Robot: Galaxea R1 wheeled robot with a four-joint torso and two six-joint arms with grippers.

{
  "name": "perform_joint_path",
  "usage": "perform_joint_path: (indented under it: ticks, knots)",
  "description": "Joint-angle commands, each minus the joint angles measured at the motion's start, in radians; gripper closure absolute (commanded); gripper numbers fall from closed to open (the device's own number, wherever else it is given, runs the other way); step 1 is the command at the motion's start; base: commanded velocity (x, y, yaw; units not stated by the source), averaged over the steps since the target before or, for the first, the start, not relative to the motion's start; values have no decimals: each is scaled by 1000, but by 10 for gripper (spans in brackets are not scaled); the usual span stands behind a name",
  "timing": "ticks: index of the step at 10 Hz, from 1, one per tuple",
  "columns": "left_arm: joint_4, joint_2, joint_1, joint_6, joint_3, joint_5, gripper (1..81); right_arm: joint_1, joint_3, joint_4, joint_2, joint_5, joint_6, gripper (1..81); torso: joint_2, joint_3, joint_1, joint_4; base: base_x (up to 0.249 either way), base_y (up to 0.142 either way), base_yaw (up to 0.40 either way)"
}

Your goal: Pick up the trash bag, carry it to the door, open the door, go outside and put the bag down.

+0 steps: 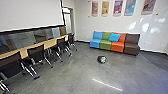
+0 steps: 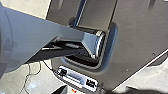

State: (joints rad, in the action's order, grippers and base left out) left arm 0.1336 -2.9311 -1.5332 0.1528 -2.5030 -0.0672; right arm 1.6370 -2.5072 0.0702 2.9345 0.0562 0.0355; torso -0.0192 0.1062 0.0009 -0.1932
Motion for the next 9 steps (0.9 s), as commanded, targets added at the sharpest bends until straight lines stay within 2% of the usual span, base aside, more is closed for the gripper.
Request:
perform_joint_path:
  ticks: [1, 9]
  knots:
    - [-5, 1, 31, 1, 4, 64, 10, -27, 9, -1, -2, -61, 0, 10, 0, 0, 0, 0, 115, 0, 0]
    - [-8, -10, 29, 1, 1, 64, 10, -25, 4, 11, 5, -61, 4, 10, 0, 0, 0, 0, 133, 0, 0]
